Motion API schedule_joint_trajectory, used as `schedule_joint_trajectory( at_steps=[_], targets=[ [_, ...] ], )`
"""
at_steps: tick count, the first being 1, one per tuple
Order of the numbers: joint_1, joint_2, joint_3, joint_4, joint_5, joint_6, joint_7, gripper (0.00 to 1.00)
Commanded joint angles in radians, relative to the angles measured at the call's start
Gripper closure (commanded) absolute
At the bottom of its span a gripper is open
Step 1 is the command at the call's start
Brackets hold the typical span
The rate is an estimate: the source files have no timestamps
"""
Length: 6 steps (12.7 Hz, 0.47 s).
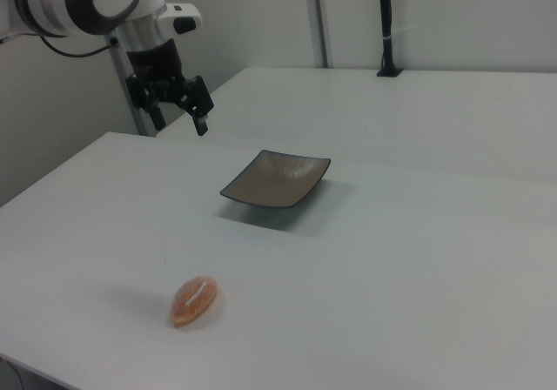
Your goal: Bread is placed on a ceramic plate
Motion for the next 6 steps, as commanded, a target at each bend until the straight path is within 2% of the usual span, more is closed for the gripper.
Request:
schedule_joint_trajectory(
  at_steps=[1,3,6],
  targets=[
    [0.018,-0.018,-0.007,-0.043,0.011,-0.020,-0.004,0.00],
    [0.056,-0.055,-0.007,-0.083,0.011,-0.025,0.003,0.00],
    [0.114,-0.150,-0.007,-0.198,0.011,-0.069,-0.006,0.00]
  ],
)
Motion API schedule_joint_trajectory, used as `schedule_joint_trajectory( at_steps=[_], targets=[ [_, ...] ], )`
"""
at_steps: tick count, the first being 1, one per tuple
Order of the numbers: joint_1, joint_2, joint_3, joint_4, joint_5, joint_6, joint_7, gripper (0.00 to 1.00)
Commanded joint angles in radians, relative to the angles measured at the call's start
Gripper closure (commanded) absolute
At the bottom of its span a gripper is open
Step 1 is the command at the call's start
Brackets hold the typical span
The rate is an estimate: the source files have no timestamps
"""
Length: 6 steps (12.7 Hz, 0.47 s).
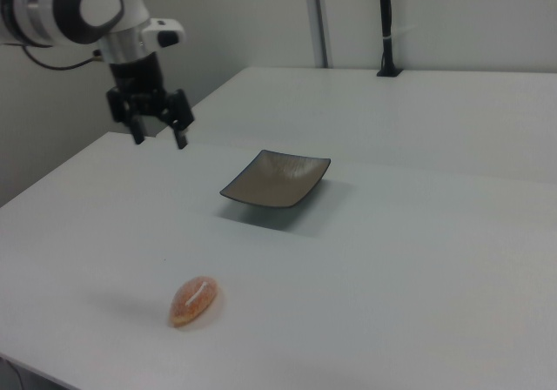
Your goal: Bread is placed on a ceramic plate
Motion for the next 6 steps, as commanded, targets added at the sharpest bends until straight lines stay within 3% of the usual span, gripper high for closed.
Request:
schedule_joint_trajectory(
  at_steps=[1,6],
  targets=[
    [0.070,-0.127,-0.009,-0.160,0.011,-0.041,-0.004,0.00],
    [0.096,-0.148,-0.005,-0.320,0.007,-0.050,-0.004,0.00]
  ],
)
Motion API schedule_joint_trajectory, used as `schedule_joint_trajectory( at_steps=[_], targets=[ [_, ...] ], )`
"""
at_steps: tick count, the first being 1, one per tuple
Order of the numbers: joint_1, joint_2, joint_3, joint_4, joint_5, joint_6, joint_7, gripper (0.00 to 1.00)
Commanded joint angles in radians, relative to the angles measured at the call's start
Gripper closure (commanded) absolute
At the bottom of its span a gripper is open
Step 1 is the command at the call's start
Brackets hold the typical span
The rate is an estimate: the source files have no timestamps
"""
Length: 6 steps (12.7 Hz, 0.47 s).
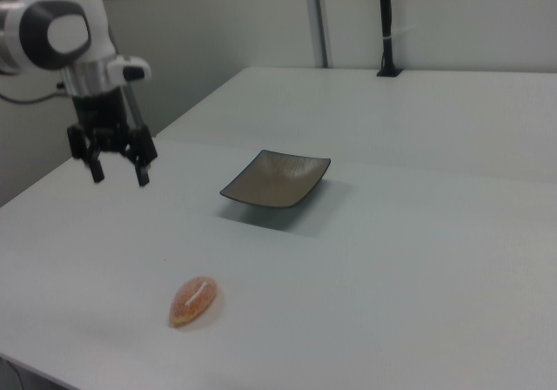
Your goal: Bread is placed on a ceramic plate
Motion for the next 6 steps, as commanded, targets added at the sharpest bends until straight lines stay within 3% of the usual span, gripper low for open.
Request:
schedule_joint_trajectory(
  at_steps=[1,6],
  targets=[
    [0.011,-0.032,-0.009,-0.164,0.003,0.016,-0.007,0.00],
    [0.007,-0.016,-0.007,-0.295,-0.035,0.100,-0.007,0.00]
  ],
)
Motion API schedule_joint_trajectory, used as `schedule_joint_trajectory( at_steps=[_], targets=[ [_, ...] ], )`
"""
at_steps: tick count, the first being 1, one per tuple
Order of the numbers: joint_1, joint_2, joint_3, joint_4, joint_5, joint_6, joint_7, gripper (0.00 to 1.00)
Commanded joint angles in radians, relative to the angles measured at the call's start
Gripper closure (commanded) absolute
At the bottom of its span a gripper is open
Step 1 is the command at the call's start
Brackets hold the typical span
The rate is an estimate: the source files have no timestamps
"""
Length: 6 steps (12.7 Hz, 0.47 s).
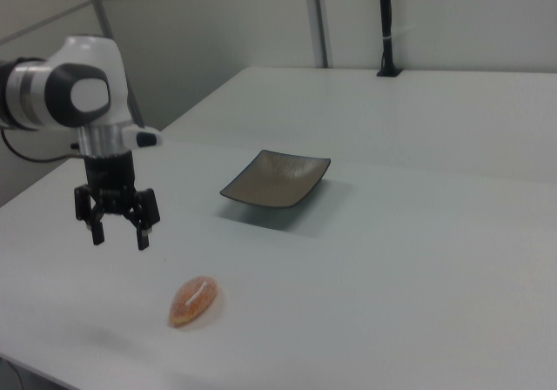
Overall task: Bread is placed on a ceramic plate
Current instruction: 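Move the open gripper over the orange bread roll and lower it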
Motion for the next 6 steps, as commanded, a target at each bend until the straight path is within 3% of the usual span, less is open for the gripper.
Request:
schedule_joint_trajectory(
  at_steps=[1,6],
  targets=[
    [0.001,-0.011,-0.008,-0.113,-0.022,0.123,-0.007,0.00],
    [-0.029,0.067,-0.010,-0.155,-0.038,0.258,0.004,0.00]
  ],
)
